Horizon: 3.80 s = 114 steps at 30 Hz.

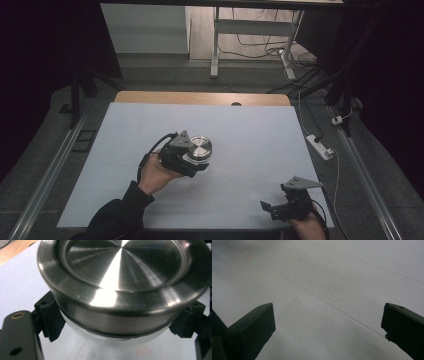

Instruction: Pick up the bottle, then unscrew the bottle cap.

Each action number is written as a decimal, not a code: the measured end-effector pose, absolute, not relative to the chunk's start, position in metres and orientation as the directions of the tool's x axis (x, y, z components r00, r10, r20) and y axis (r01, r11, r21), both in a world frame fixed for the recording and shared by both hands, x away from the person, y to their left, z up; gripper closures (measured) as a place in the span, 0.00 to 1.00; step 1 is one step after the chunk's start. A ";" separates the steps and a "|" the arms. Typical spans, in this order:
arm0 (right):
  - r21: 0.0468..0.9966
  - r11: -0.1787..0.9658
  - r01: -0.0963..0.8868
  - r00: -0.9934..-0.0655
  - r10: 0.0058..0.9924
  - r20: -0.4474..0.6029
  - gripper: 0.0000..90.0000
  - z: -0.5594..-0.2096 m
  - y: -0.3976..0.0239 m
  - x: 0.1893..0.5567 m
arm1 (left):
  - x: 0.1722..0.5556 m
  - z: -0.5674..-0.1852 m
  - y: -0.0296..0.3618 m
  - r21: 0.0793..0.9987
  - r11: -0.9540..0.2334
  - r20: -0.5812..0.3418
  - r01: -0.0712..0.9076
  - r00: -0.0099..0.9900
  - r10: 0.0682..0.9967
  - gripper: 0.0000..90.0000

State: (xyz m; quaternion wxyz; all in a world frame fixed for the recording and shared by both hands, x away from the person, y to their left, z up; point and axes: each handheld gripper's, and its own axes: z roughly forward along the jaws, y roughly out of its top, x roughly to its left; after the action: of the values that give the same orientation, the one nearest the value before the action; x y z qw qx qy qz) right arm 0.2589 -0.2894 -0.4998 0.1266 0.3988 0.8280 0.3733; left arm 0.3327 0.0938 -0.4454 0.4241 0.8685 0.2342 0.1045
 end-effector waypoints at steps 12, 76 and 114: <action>0.726 0.406 0.556 -0.651 0.755 0.076 0.00 -0.499 -0.288 0.258 | 0.332 -0.450 0.096 0.792 -0.511 -0.041 0.333 0.865 0.501 0.17; 0.838 0.429 0.336 -0.845 0.530 0.067 0.00 -0.428 -0.164 0.302 | 0.323 -0.456 0.092 0.795 -0.515 -0.031 0.320 0.870 0.493 0.17; 0.838 0.454 0.301 -0.856 0.517 0.027 0.20 -0.417 -0.092 0.325 | 0.319 -0.456 0.087 0.798 -0.502 -0.043 0.332 0.864 0.502 0.17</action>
State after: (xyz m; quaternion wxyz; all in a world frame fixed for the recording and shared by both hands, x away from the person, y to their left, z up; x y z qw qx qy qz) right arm 0.3251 -0.0917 -0.4168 0.1164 0.2420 0.8448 0.4628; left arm 0.3193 0.0869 -0.4556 0.4362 0.8612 0.2420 0.0974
